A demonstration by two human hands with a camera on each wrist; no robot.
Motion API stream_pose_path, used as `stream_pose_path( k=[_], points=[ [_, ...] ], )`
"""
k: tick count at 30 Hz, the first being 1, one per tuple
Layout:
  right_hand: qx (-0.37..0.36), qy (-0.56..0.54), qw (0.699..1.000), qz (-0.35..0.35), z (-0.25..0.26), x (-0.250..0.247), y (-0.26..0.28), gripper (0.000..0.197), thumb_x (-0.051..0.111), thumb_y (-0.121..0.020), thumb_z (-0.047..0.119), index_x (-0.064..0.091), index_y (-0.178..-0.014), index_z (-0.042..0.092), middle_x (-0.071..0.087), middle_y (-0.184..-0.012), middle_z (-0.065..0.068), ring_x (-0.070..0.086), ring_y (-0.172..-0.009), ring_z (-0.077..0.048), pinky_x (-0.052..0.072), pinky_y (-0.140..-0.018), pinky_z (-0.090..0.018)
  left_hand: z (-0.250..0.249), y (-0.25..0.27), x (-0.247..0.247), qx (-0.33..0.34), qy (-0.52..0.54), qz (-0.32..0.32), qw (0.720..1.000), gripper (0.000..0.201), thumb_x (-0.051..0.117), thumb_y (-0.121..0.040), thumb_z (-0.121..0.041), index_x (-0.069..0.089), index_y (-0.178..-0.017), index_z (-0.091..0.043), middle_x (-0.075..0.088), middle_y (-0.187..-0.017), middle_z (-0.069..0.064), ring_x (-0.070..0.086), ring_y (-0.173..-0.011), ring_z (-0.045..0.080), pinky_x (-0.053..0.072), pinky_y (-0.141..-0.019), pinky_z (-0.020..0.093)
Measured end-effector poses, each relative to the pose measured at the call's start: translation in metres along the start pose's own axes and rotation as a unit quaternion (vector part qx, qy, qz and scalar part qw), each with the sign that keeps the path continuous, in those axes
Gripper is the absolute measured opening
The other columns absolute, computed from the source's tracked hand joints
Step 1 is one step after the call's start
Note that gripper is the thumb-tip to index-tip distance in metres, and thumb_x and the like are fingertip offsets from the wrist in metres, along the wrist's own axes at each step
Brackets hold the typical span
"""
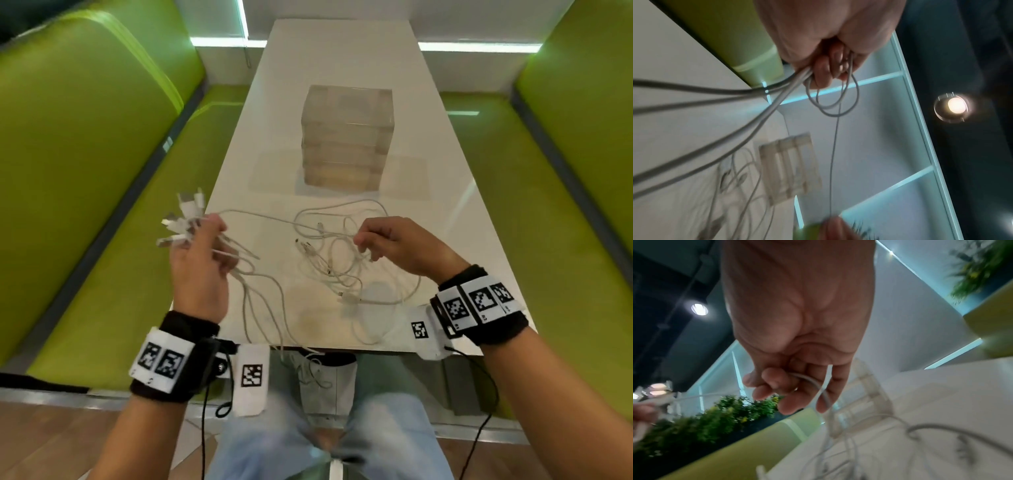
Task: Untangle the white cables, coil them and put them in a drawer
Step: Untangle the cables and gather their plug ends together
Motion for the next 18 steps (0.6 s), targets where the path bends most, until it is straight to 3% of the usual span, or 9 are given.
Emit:
stream_pose_path(
  k=[3, 6, 8, 10, 12, 14, 16, 18],
  points=[
    [-0.015, -0.037, 0.999, -0.017, 0.001, -0.005, 0.000, 0.020, 0.054, -0.094, 0.015, 0.063, -0.075, 0.013, 0.061, -0.070, 0.007, 0.054, -0.058, 0.003, 0.042, -0.059, -0.008, 0.001, -0.007, -0.007, 0.013, -0.016, 0.004, 1.000, 0.034, 0.053, -0.095, -0.015, 0.058, -0.062, -0.019, 0.043, -0.047, -0.008, 0.037, -0.042, 0.007, 0.028, -0.039, 0.018],
    [-0.067, -0.045, 0.997, -0.006, 0.024, 0.008, 0.000, 0.020, 0.054, -0.094, 0.014, 0.065, -0.078, 0.010, 0.061, -0.071, 0.007, 0.055, -0.063, 0.002, 0.044, -0.062, -0.010, 0.024, 0.008, 0.011, -0.010, -0.115, 0.094, 0.989, 0.025, 0.060, -0.090, -0.029, 0.067, -0.068, -0.021, 0.042, -0.052, -0.006, 0.038, -0.048, 0.010, 0.033, -0.043, 0.018],
    [-0.100, -0.041, 0.994, 0.011, 0.038, 0.021, 0.000, 0.019, 0.054, -0.094, 0.016, 0.066, -0.079, 0.010, 0.065, -0.074, 0.004, 0.059, -0.069, -0.007, 0.049, -0.065, -0.018, 0.033, 0.026, 0.030, -0.030, -0.145, 0.158, 0.976, 0.034, 0.062, -0.081, -0.039, 0.066, -0.081, -0.005, 0.039, -0.056, 0.000, 0.036, -0.051, 0.012, 0.033, -0.046, 0.021],
    [-0.114, -0.039, 0.993, 0.020, 0.045, 0.029, 0.000, 0.019, 0.054, -0.094, 0.018, 0.067, -0.081, 0.009, 0.066, -0.077, -0.002, 0.061, -0.074, -0.018, 0.050, -0.069, -0.028, 0.039, 0.040, 0.045, -0.044, -0.137, 0.193, 0.971, 0.041, 0.061, -0.082, -0.038, 0.061, -0.081, 0.003, 0.034, -0.056, 0.005, 0.032, -0.049, 0.013, 0.029, -0.046, 0.024],
    [-0.109, -0.056, 0.992, 0.018, 0.048, 0.030, 0.002, 0.018, 0.055, -0.093, 0.015, 0.067, -0.083, 0.006, 0.067, -0.077, -0.004, 0.060, -0.075, -0.019, 0.050, -0.071, -0.031, 0.039, 0.047, 0.052, -0.065, -0.117, 0.207, 0.969, 0.030, 0.059, -0.084, -0.036, 0.062, -0.071, -0.009, 0.033, -0.056, 0.006, 0.032, -0.049, 0.013, 0.029, -0.046, 0.023],
    [-0.100, -0.069, 0.993, 0.010, 0.047, 0.027, 0.003, 0.019, 0.055, -0.093, 0.016, 0.067, -0.081, 0.007, 0.065, -0.074, 0.003, 0.058, -0.070, -0.012, 0.050, -0.070, -0.029, 0.039, 0.048, 0.052, -0.084, -0.116, 0.221, 0.965, 0.025, 0.060, -0.082, -0.037, 0.065, -0.070, -0.015, 0.034, -0.057, 0.006, 0.033, -0.051, 0.014, 0.033, -0.046, 0.021],
    [-0.091, -0.067, 0.994, -0.007, 0.046, 0.024, 0.003, 0.019, 0.056, -0.093, 0.019, 0.066, -0.078, 0.013, 0.062, -0.069, 0.010, 0.054, -0.065, -0.004, 0.047, -0.066, -0.023, 0.038, 0.049, 0.050, -0.054, -0.166, 0.247, 0.953, 0.022, 0.062, -0.082, -0.035, 0.066, -0.076, -0.014, 0.040, -0.056, 0.001, 0.036, -0.052, 0.014, 0.035, -0.048, 0.020],
    [-0.086, -0.058, 0.995, -0.011, 0.043, 0.021, 0.001, 0.018, 0.058, -0.092, 0.021, 0.067, -0.078, 0.014, 0.064, -0.070, 0.007, 0.055, -0.065, -0.006, 0.047, -0.066, -0.024, 0.035, 0.052, 0.053, 0.000, -0.239, 0.273, 0.932, 0.015, 0.063, -0.087, -0.029, 0.063, -0.075, -0.021, 0.045, -0.054, -0.010, 0.040, -0.054, 0.011, 0.037, -0.052, 0.022]
  ],
)
Point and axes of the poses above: each hand's wrist, its own y-axis away from the middle knuckle, its own x-axis out of the palm, z = x × y, the point moved 5 cm from there along -y, towards the middle knuckle
